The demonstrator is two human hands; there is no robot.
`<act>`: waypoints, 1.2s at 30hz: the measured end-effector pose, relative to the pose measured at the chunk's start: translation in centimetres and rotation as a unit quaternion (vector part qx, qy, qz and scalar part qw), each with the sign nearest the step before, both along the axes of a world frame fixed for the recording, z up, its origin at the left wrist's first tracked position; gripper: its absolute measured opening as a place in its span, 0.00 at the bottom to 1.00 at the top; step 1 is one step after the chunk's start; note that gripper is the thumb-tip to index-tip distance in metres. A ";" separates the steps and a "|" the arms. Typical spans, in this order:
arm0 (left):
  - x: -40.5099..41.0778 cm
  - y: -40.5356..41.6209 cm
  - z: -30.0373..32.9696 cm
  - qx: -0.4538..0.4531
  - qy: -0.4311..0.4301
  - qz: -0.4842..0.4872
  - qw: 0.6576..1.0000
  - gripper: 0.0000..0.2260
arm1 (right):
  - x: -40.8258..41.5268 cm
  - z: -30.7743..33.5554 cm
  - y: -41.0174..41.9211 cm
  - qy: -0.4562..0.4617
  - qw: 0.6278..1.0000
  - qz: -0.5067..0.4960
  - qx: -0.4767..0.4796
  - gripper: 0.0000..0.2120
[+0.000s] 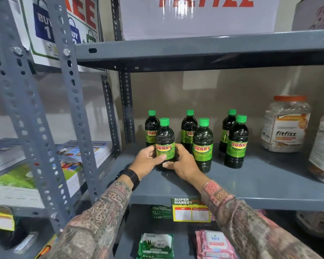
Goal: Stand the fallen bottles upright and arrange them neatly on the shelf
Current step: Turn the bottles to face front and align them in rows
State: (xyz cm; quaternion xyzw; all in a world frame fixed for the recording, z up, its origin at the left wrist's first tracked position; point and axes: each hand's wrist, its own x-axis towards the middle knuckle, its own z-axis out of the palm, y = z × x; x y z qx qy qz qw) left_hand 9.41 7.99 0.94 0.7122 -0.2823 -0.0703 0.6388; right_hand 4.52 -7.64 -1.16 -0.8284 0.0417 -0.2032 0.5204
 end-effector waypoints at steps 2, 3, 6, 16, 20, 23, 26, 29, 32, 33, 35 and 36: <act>-0.1 0.2 -0.4 -0.003 -0.005 0.005 1.000 0.14 | -0.2 0.0 0.0 -0.003 1.000 -0.001 -0.008 0.35; -0.1 0.3 -0.7 -0.004 -0.009 0.005 1.000 0.14 | -0.4 -0.1 -0.1 -0.005 1.000 0.000 -0.013 0.35; -0.5 1.1 -1.1 0.008 -0.026 0.004 1.000 0.15 | -1.1 -0.4 0.0 -0.007 1.000 0.010 -0.026 0.37; -2.5 2.4 -0.9 0.042 -0.045 0.019 0.998 0.16 | -3.1 -0.6 0.7 -0.002 1.000 0.017 -0.025 0.37; -3.5 3.5 -1.0 0.085 -0.035 0.029 0.995 0.24 | -5.6 0.5 0.9 0.026 0.999 0.022 -0.039 0.41; -5.3 5.0 -0.9 0.124 -0.050 0.153 0.979 0.25 | -8.8 0.9 -0.9 0.073 0.994 0.017 -0.077 0.32; -8.5 4.8 -0.6 0.152 -0.117 0.239 0.952 0.11 | -11.4 1.0 -4.2 0.085 0.989 -0.015 -0.122 0.19; -10.8 1.9 -0.4 0.174 -0.148 0.200 0.953 0.08 | -12.2 0.9 -7.5 0.077 0.985 -0.083 -0.133 0.18; -11.6 -2.6 0.1 0.139 -0.113 0.093 0.979 0.17 | -11.3 0.8 -9.7 0.071 0.985 -0.123 -0.096 0.34; -11.7 -4.3 0.7 0.114 -0.073 0.051 0.989 0.23 | -10.7 0.7 -10.2 0.071 0.988 -0.115 -0.075 0.40; -10.7 -7.6 1.5 0.068 -0.020 0.004 0.997 0.33 | -9.1 0.7 -10.8 0.073 0.994 -0.078 -0.039 0.49; -9.7 -9.0 1.8 0.054 -0.020 0.011 0.998 0.34 | -8.3 0.6 -11.0 0.069 0.996 -0.058 -0.025 0.51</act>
